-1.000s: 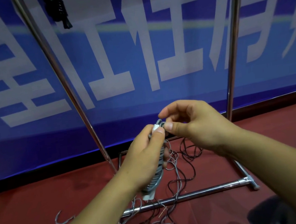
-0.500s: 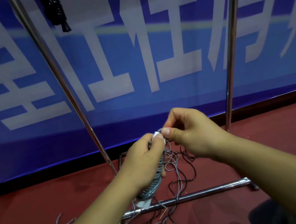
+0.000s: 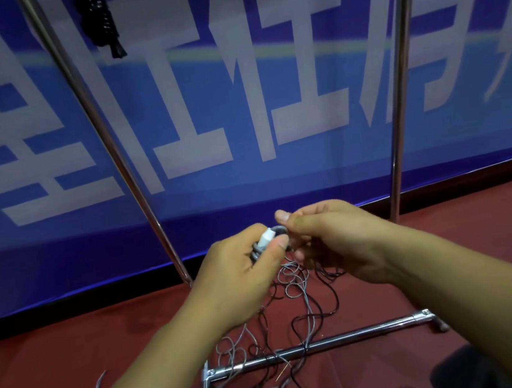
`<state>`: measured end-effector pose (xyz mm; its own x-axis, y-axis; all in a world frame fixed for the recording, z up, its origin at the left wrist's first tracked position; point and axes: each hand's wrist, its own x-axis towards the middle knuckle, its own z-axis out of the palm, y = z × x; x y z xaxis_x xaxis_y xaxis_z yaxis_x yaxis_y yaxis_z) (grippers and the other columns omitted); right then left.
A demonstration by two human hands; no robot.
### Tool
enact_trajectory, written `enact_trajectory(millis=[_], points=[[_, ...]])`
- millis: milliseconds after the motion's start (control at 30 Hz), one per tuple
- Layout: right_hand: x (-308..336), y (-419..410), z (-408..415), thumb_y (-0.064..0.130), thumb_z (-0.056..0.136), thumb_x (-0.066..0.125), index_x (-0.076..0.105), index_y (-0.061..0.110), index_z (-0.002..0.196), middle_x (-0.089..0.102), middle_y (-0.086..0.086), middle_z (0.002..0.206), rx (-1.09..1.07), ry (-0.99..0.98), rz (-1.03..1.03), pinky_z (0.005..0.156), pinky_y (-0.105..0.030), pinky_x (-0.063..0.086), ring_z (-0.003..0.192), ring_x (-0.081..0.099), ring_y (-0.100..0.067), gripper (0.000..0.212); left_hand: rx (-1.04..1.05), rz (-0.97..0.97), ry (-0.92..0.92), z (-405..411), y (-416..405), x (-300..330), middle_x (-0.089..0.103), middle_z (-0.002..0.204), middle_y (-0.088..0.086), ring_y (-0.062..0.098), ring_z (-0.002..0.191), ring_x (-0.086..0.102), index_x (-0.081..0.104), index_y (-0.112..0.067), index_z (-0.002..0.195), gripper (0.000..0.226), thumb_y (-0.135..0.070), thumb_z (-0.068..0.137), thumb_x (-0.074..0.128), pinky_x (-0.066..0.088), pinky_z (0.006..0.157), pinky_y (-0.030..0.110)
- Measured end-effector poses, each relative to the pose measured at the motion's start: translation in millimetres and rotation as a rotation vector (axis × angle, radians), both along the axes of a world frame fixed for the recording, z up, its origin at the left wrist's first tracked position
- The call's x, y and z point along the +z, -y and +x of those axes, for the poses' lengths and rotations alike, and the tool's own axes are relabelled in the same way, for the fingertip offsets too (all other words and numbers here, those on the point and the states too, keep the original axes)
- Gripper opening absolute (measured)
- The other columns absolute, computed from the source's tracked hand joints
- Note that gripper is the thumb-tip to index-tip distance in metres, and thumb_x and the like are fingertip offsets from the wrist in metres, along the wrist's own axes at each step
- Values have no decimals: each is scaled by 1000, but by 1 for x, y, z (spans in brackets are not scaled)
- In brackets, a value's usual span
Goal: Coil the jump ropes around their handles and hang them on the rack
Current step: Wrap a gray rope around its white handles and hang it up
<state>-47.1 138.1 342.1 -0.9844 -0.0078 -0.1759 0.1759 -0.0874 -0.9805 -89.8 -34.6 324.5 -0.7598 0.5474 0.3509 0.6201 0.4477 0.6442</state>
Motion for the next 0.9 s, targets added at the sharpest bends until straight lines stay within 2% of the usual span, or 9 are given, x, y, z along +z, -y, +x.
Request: enact_trajectory(millis=[100,200,267,400,500,567,667,800,900], points=[[3,-4,-1,35,89,71,67,22,62,53,5,62,61,63,30,56,-22,42,57,48,-7,30,-8,-66,-63,-1,1,-1,57,62,-4,16,56,53,56,-27,78,44,-69,85,42,46,57,46],[5,-9,0,30,91,68,68,21,63,47,4,62,136,80,18,51,-19,39,55,43,-6,30,-3,-164,-143,-3,2,1,57,64,-8,14,59,54,56,-32,84,47,-75,83,38,47,56,41],[4,-11,0,30,93,65,66,21,66,40,4,62,177,94,-26,52,-20,36,55,35,-7,29,13,-224,-176,-5,2,2,58,68,-9,11,63,55,54,-34,88,50,-79,81,32,47,58,37],[5,-13,2,28,96,57,59,16,74,33,6,57,172,60,-131,56,-23,30,53,27,-8,25,13,-256,-178,-10,0,5,60,75,-14,6,71,57,50,-41,98,52,-85,79,29,50,65,36],[9,-12,7,27,89,58,57,15,77,31,5,57,133,-14,-202,55,-24,29,55,25,-9,17,35,-291,-143,-14,2,3,56,79,-21,2,75,55,45,-47,105,46,-82,78,34,45,67,32],[8,-10,10,24,93,55,56,15,77,32,5,59,127,-35,-227,54,-23,30,55,24,-9,19,56,-304,-142,-14,4,1,55,81,-23,1,76,55,46,-46,108,53,-83,73,29,42,67,31],[8,-9,10,22,100,50,56,15,79,34,6,60,87,-28,-284,56,-24,31,54,26,-8,22,85,-241,-90,-12,0,-1,57,77,-17,2,72,56,50,-42,101,58,-84,70,25,42,63,32],[6,-10,1,21,100,51,55,16,80,36,5,62,32,10,-419,57,-25,32,54,30,-8,21,129,-147,22,-16,-10,-3,56,65,-7,9,59,51,49,-38,87,51,-83,70,32,40,58,34],[-2,-10,-11,23,102,52,56,17,80,38,4,63,-33,20,-298,56,-26,34,52,33,-9,23,112,-116,138,-22,-12,-12,54,64,-6,8,55,45,49,-38,83,47,-82,72,36,38,57,33]])
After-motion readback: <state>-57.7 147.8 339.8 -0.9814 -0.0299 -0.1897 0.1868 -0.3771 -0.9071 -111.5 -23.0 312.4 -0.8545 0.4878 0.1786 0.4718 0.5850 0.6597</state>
